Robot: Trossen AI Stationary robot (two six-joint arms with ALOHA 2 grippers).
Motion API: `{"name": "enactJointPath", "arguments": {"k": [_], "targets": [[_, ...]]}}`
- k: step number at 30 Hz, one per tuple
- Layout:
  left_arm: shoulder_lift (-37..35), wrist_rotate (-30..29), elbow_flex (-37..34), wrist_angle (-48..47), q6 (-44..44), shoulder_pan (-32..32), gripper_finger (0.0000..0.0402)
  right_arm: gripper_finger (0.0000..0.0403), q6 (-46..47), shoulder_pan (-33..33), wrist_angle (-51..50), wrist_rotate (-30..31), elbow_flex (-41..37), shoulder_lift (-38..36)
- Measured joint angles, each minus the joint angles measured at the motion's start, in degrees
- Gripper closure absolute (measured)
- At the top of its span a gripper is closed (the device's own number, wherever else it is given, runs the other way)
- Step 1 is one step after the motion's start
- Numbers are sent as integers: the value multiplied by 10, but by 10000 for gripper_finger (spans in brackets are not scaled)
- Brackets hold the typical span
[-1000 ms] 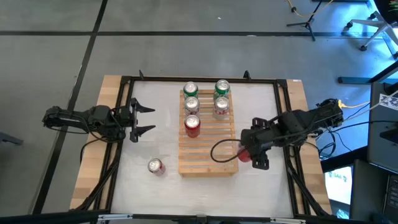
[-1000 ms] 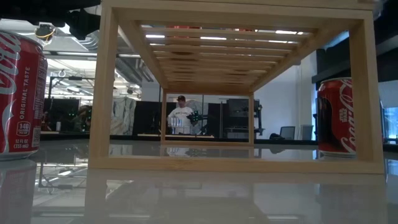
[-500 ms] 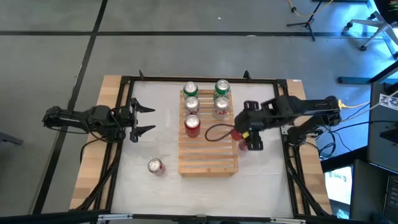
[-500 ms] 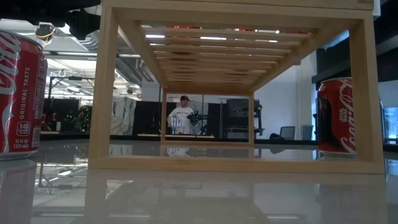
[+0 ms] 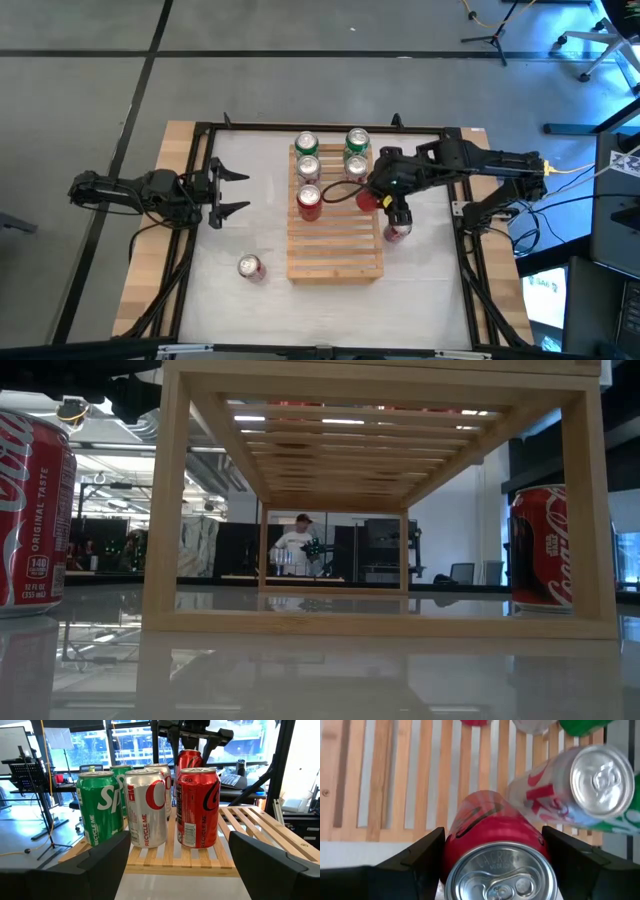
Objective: Place canned beverage on shelf
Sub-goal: Put the red and black soda can on the shelf aligned with the red and black soda can
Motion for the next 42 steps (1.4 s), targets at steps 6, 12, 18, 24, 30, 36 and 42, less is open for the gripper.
{"name": "enactJointPath", "arguments": {"k": [6, 12, 18, 24, 30, 36, 42], "targets": [[0, 0, 0, 0, 0, 0, 72, 111, -15, 1, 23, -12, 0, 5], [0, 0, 0, 0, 0, 0, 72, 111, -25, 1, 22, -11, 0, 24], [0, 0, 0, 0, 0, 0, 72, 111, -45, 1, 37, -9, 0, 34], [0, 0, 0, 0, 0, 0, 72, 111, -53, 1, 54, -28, 0, 34], [0, 0, 0, 0, 0, 0, 72, 111, -53, 1, 50, -29, 0, 34], [0, 0, 0, 0, 0, 0, 72, 111, -52, 1, 45, -58, 0, 34], [0, 0, 0, 0, 0, 0, 72, 111, -51, 1, 45, -58, 0, 34]]}}
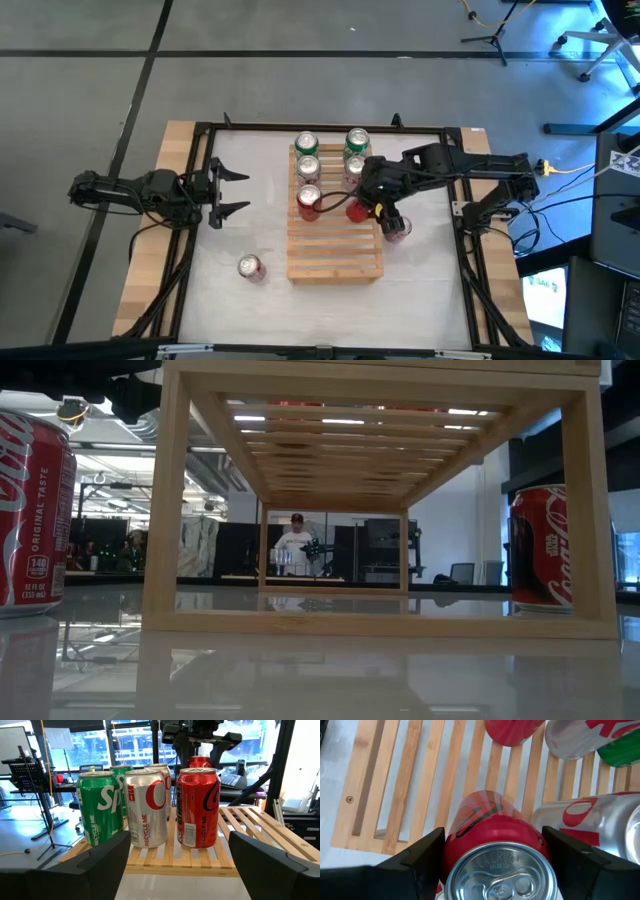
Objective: Place canned beverage on shelf
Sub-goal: Put the red and black soda can on the shelf aligned with the red and black soda can
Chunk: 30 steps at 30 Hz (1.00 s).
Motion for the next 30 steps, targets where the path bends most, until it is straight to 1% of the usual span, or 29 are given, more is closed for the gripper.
{"name": "enactJointPath", "arguments": {"k": [13, 25, 30], "targets": [[0, 0, 0, 0, 0, 0, 72, 111, 0, 0, 1, 0, 0, 0], [0, 0, 0, 2, 0, 0, 72, 111, 0, 0, 1, 0, 3, 23], [0, 0, 0, 0, 0, 0, 72, 92, 0, 0, 10, 0, 2, 24]]}}
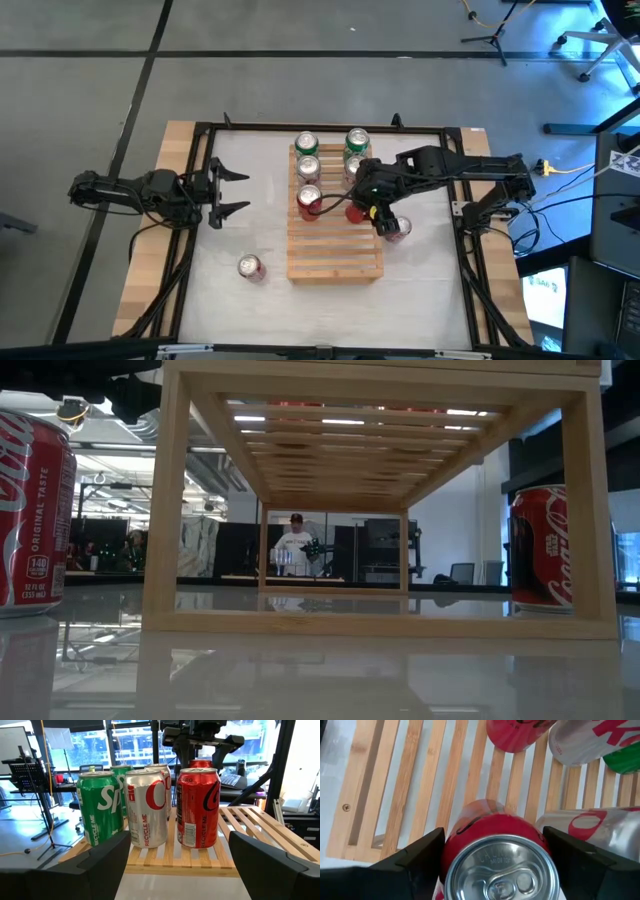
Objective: Place canned beverage on shelf
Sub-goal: Put the red and black soda can on the shelf aligned with the red and black soda can
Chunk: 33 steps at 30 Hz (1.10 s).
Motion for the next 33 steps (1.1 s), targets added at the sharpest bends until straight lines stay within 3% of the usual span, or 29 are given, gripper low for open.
{"name": "enactJointPath", "arguments": {"k": [8, 33], "targets": [[0, 0, 0, 0, 0, 0, 72, 60, 0, 0, -7, 0, -4, 5], [0, 0, 0, 0, 0, 0, 72, 56, 0, 1, -2, 32, -3, 3]]}}
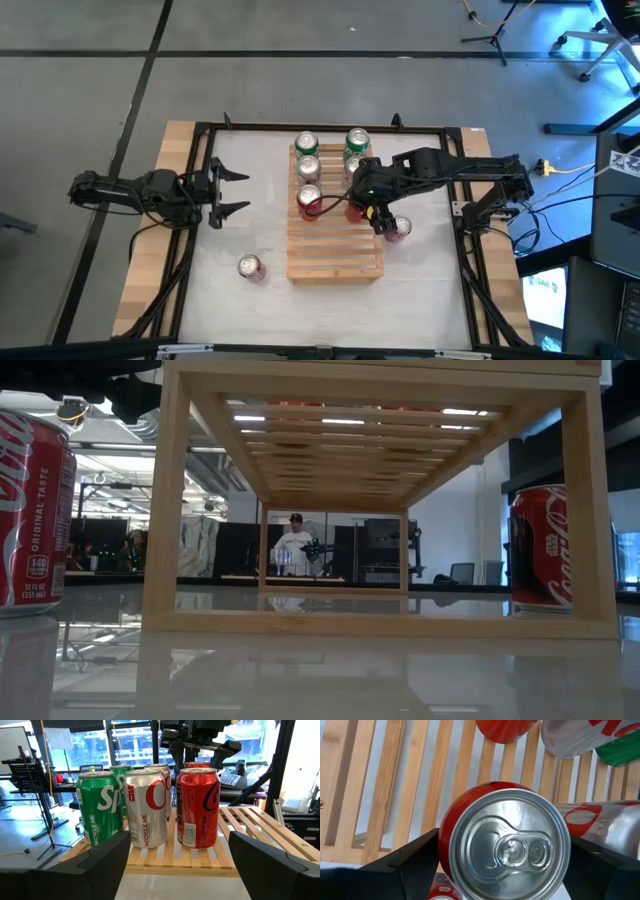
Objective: Place canned beverage on shelf
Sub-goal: Put the red and black soda can on the shelf aligned with the red and black soda can
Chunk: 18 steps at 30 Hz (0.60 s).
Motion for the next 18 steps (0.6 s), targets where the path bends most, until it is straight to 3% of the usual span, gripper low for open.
{"name": "enactJointPath", "arguments": {"k": [18], "targets": [[0, 0, 0, 0, 0, 0, 72, 56, 0, 0, 0, 20, 1, -1]]}}
